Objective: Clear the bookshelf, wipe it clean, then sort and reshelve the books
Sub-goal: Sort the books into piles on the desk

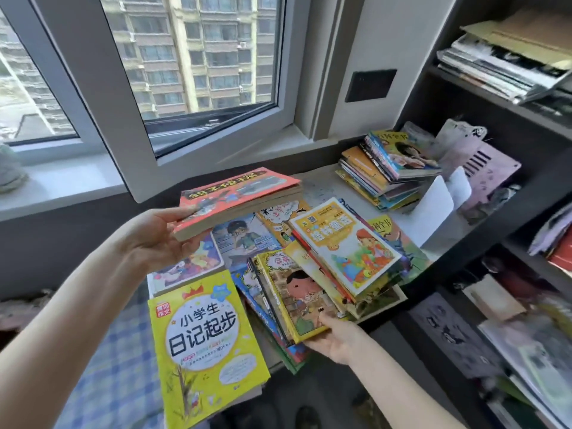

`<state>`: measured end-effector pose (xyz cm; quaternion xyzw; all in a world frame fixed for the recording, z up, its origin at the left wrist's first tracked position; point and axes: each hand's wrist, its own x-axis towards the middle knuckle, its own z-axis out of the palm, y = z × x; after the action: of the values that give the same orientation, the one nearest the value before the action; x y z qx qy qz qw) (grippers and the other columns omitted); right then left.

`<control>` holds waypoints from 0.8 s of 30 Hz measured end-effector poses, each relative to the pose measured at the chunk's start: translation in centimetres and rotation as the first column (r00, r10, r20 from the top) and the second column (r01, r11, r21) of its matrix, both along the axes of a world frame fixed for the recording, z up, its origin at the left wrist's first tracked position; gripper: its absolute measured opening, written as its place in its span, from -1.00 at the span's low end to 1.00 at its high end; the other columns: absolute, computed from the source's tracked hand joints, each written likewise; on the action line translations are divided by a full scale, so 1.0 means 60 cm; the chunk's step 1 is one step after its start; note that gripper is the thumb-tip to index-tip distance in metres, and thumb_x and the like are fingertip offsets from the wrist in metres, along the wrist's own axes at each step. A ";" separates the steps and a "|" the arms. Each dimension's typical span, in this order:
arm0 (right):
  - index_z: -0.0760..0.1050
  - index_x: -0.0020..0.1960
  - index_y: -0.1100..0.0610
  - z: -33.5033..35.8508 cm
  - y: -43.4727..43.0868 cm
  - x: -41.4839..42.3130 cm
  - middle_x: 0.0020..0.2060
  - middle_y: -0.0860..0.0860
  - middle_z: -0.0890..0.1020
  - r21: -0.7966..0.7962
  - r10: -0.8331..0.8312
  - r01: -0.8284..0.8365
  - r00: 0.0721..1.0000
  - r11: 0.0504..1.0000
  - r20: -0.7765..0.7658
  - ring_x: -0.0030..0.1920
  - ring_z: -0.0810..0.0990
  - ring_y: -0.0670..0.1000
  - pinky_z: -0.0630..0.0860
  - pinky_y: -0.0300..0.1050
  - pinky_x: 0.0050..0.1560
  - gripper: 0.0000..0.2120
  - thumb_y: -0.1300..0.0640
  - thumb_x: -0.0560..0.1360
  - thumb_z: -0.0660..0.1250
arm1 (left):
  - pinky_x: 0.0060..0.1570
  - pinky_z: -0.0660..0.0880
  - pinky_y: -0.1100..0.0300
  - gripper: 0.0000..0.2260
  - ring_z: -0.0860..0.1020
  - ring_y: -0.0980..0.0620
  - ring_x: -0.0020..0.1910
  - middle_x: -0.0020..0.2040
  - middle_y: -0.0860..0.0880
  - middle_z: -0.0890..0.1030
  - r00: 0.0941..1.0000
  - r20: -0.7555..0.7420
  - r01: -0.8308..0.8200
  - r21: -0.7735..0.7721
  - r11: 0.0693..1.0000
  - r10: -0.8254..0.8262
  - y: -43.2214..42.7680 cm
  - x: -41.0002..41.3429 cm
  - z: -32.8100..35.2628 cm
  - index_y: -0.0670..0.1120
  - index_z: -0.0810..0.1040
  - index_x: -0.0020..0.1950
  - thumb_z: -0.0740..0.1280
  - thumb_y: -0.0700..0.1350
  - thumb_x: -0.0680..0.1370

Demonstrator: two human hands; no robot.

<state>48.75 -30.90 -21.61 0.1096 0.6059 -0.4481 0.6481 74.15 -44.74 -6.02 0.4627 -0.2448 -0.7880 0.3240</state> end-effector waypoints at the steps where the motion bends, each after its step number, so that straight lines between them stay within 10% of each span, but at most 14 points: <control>1: 0.37 0.27 0.37 0.009 -0.001 -0.001 0.12 0.36 0.54 0.021 0.071 -0.070 0.997 0.997 -0.035 0.14 0.55 0.31 0.61 0.07 -0.26 -0.73 0.24 0.63 0.16 | -0.56 0.51 0.31 -0.90 0.60 0.03 -0.50 -0.37 -0.15 0.64 1.000 -0.011 0.010 0.013 1.000 -0.010 -0.001 -0.003 -0.004 -0.23 0.49 -0.05 0.28 -0.21 0.49; 6: 0.41 0.23 0.46 0.044 0.029 -0.011 0.05 0.34 0.60 0.118 0.515 -0.502 0.832 0.857 -0.206 -0.08 0.65 0.19 0.61 0.03 -0.02 -0.54 0.05 0.61 0.24 | -0.58 0.51 0.28 -0.84 0.60 0.07 -0.53 -0.42 -0.10 0.64 0.991 0.061 0.122 0.001 0.993 -0.122 0.000 -0.036 -0.012 -0.19 0.49 -0.09 0.17 -0.17 0.60; 12: 0.55 0.11 0.35 0.130 0.088 -0.084 -0.12 0.27 0.67 -0.315 0.179 -0.190 0.982 0.930 -0.064 -0.17 0.70 0.18 0.65 0.00 -0.27 -0.45 -0.14 0.49 0.20 | -0.33 0.61 0.18 -0.50 0.64 0.02 -0.37 -0.24 -0.10 0.68 0.893 0.133 0.449 -0.196 0.872 -0.430 0.030 -0.103 -0.012 -0.21 0.61 -0.07 0.64 -0.09 0.08; 19: 0.44 0.35 0.06 0.174 0.171 -0.169 0.18 0.10 0.62 -0.496 0.117 -0.196 0.976 0.846 -0.185 0.18 0.61 0.15 0.57 0.13 0.13 -0.52 -0.11 0.48 0.23 | -0.15 0.64 -0.02 -0.21 0.67 -0.17 -0.06 0.06 -0.27 0.65 0.709 0.268 0.695 -0.103 0.712 -0.652 0.124 -0.252 -0.015 -0.28 0.54 0.16 0.70 -0.07 0.00; 24: 0.45 0.29 0.15 0.119 0.303 -0.254 0.12 0.14 0.65 -0.401 0.076 -0.184 0.960 0.898 -0.270 0.14 0.62 0.19 0.54 0.18 0.16 -0.49 0.16 0.36 0.44 | -0.02 0.60 -0.12 -0.62 0.67 -0.18 -0.05 -0.02 -0.25 0.68 0.635 0.378 0.714 0.047 0.699 -0.674 0.229 -0.374 -0.080 -0.26 0.50 0.14 0.44 -0.24 0.36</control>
<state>33.52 -12.70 -14.46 -0.1308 0.5766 -0.5339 0.6044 51.70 -31.01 -10.83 0.4530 -0.5014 -0.7365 -0.0315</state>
